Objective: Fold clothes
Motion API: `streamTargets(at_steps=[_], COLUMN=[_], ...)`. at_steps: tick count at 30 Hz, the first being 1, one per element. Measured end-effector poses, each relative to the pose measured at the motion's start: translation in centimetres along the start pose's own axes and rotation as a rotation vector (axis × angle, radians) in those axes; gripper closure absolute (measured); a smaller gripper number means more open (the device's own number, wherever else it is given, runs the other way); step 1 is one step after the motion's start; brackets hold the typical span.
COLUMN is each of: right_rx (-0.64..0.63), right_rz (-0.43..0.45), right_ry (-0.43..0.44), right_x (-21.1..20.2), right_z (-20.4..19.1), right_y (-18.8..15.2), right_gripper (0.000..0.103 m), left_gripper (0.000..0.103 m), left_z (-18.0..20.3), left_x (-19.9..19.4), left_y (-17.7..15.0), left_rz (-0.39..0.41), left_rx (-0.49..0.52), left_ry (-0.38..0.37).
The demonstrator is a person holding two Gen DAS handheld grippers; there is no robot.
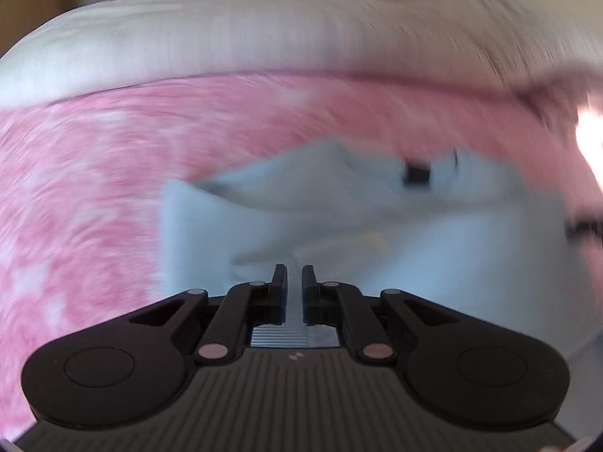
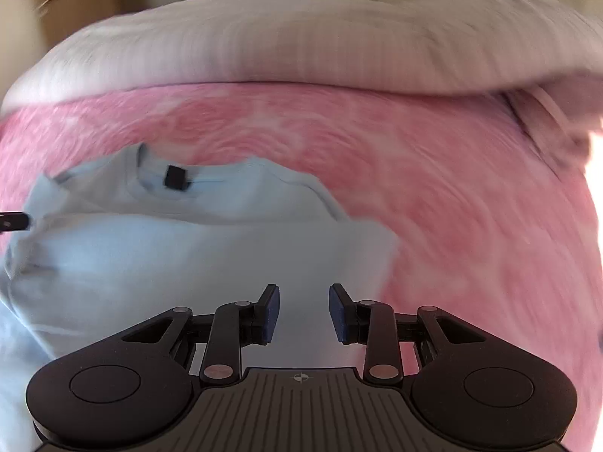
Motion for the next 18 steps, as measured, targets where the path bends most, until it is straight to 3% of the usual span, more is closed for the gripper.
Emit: streamTargets(at_steps=[3, 5, 10, 13, 18], right_rx=[-0.082, -0.047, 0.113, 0.139, 0.076], right_rz=[-0.028, -0.028, -0.029, -0.007, -0.086], right_ry=[-0.039, -0.057, -0.068, -0.021, 0.041], right_x=[3.8, 4.8, 0.6, -3.8, -8.1], right_z=[-0.3, 0.9, 2.8, 1.9, -3.5], right_y=[-0.2, -0.9, -1.3, -2.8, -8.5], right_gripper=[0.070, 0.065, 0.065, 0.065, 0.065], left_gripper=[0.088, 0.083, 0.088, 0.088, 0.091], left_z=[-0.2, -0.3, -2.9, -3.0, -2.6], left_x=[1.0, 1.7, -1.5, -4.0, -8.1], left_y=[0.1, 0.2, 0.9, -2.2, -8.6], left_rz=[0.008, 0.013, 0.026, -0.016, -0.104], left_rx=[0.021, 0.034, -0.093, -0.075, -0.006], left_ry=[0.037, 0.062, 0.081, 0.055, -0.002])
Point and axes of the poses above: each gripper's, at about its wrist camera, not at the fingertips, and x roughly the way its jaws point, z to its right, y to its top, the point moved 2 cm from there along x, roughly the way its jaws point
